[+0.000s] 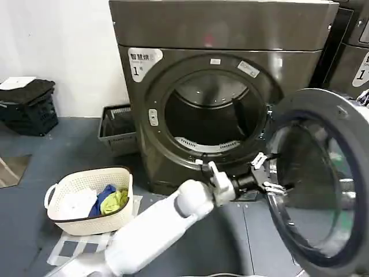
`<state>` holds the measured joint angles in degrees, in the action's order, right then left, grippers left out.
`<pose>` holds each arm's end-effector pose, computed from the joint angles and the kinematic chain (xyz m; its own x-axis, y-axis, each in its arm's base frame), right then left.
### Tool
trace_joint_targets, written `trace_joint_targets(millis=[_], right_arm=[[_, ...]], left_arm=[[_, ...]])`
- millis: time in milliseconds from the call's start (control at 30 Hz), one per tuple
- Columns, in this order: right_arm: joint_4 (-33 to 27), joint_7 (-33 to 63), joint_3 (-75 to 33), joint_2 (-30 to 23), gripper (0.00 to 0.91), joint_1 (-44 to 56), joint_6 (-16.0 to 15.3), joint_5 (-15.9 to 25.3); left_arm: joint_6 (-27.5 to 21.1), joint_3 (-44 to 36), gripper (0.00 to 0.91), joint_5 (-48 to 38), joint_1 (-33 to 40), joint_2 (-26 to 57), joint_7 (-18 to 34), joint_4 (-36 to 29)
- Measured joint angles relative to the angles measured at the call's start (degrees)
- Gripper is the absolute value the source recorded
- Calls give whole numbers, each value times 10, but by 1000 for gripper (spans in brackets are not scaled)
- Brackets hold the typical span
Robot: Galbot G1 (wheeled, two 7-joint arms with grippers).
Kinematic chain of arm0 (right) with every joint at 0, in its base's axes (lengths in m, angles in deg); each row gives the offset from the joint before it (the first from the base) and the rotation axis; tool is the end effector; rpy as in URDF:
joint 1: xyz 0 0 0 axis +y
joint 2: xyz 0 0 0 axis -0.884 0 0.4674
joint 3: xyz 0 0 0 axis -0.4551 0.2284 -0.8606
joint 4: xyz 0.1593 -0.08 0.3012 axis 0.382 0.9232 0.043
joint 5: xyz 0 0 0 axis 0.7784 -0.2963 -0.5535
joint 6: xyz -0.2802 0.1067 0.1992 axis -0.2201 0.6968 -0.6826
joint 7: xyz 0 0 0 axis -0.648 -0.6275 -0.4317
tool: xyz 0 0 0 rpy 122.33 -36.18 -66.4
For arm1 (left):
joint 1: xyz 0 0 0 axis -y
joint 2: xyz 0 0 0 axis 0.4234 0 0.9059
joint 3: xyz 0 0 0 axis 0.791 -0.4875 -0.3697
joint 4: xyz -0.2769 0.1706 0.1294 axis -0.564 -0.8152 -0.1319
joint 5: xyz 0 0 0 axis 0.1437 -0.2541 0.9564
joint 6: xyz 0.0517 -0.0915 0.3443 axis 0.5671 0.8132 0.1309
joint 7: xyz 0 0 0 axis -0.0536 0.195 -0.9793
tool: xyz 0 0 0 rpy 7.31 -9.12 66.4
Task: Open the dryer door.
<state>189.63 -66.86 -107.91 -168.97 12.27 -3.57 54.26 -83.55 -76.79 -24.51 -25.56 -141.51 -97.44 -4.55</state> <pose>-0.1800 -0.3406 -0.2193 0.0743 0.9528 -0.2944 0.8124 -0.2291 -0.5362 0.4144 -0.2348 -0.1859 -0.2618 0.9541 -0.1452 0.9143 0.2934 0.2792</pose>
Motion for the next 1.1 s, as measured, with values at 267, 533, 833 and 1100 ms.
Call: trace_joint_targets(millis=[267,533,833,1100], right_arm=[[13,4,-24,0,907,8,-8,-3],[22,5,-34,0,907,17,-14,-11],[-8,20,-55,0,907,28,-2,3],[-42,21,-69,0,907,38,8,4]], left_arm=[[-1,-15,907,0,33,-50,3,58],[-5,-25,907,-1,57,-89,5,110],[-3,-26,907,-4,79,-115,10,163],[-3,-25,907,-3,91,-115,11,202]])
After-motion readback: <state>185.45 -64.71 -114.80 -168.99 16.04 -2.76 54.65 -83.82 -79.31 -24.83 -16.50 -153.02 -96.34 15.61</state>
